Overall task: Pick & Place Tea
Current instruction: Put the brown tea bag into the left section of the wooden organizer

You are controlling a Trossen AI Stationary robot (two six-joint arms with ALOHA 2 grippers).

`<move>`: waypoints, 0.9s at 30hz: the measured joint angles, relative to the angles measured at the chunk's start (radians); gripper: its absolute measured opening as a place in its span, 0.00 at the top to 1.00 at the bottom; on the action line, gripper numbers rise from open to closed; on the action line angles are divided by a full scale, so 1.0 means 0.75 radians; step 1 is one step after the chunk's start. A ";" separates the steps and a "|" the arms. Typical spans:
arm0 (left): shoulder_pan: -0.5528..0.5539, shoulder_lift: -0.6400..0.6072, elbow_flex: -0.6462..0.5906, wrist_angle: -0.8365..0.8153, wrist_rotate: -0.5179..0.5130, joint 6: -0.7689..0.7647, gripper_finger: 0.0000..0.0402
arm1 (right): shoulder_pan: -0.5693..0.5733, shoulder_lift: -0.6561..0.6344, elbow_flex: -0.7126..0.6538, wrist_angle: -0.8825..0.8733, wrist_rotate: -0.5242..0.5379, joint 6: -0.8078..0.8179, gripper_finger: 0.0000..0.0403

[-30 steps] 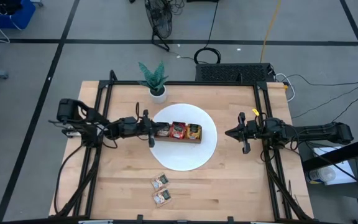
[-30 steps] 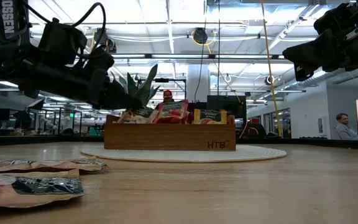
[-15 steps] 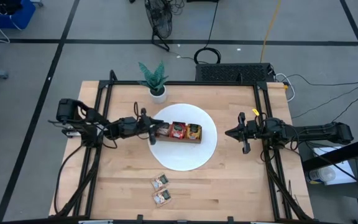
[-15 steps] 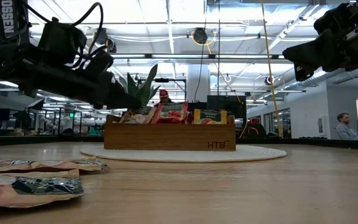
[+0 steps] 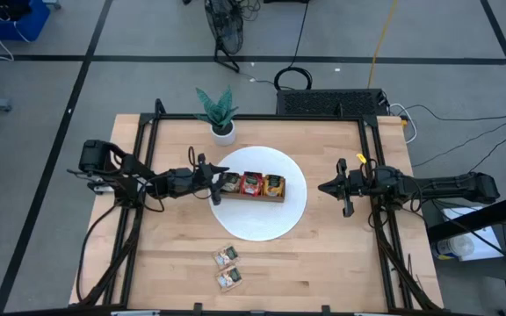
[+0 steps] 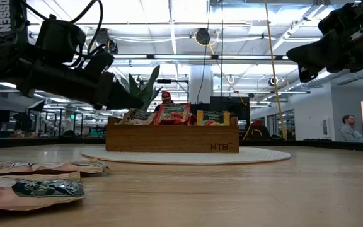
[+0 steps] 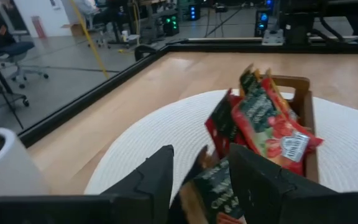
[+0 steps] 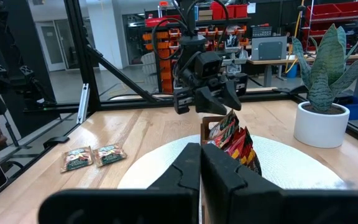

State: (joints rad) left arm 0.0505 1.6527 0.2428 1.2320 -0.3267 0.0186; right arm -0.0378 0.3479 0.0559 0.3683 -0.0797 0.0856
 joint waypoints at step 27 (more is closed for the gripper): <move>-0.164 -0.262 0.733 -1.953 -0.007 -0.105 0.99 | 0.000 0.000 0.000 -0.003 0.000 0.000 0.99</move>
State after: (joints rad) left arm -0.0723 1.4562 0.7926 -0.2327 -0.3321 -0.0600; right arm -0.0377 0.3477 0.0559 0.3661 -0.0796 0.0856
